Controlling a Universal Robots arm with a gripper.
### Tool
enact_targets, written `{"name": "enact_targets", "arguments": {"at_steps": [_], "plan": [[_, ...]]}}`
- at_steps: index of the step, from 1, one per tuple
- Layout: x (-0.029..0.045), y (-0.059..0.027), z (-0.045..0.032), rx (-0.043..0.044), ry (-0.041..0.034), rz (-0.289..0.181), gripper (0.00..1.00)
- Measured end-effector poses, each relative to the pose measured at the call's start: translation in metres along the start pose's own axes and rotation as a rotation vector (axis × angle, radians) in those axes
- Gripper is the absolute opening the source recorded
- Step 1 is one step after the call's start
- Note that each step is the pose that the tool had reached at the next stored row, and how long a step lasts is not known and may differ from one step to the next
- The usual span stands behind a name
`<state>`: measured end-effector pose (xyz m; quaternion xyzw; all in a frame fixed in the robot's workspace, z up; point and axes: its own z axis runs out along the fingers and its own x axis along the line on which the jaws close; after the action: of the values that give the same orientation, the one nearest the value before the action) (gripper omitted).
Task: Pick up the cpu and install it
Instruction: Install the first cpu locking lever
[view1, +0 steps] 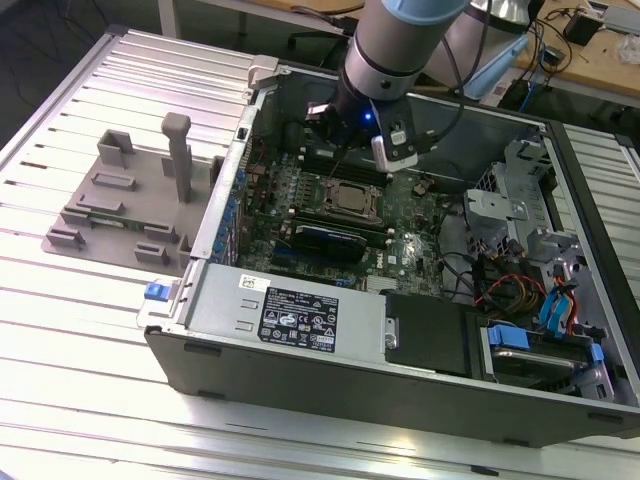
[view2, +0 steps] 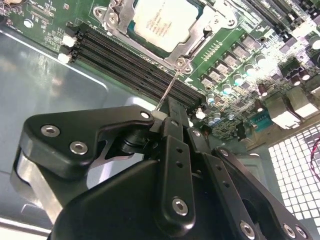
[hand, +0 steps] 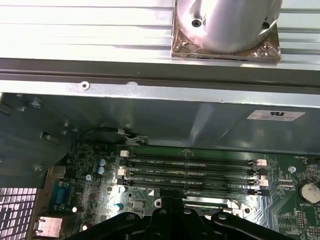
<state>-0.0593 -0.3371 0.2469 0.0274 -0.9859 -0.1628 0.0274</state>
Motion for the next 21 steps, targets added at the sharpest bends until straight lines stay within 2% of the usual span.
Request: {"name": "enact_targets", "arguments": {"at_steps": [5, 17, 21], "plan": [[-0.0094, -0.0012, 0.0016, 0.0001, 0.0001, 0.000, 0.11], [-0.0186, -0.0035, 0.0053, 0.0001, 0.0001, 0.000, 0.11], [-0.0245, -0.0056, 0.0077, 0.0002, 0.0001, 0.000, 0.11]]}}
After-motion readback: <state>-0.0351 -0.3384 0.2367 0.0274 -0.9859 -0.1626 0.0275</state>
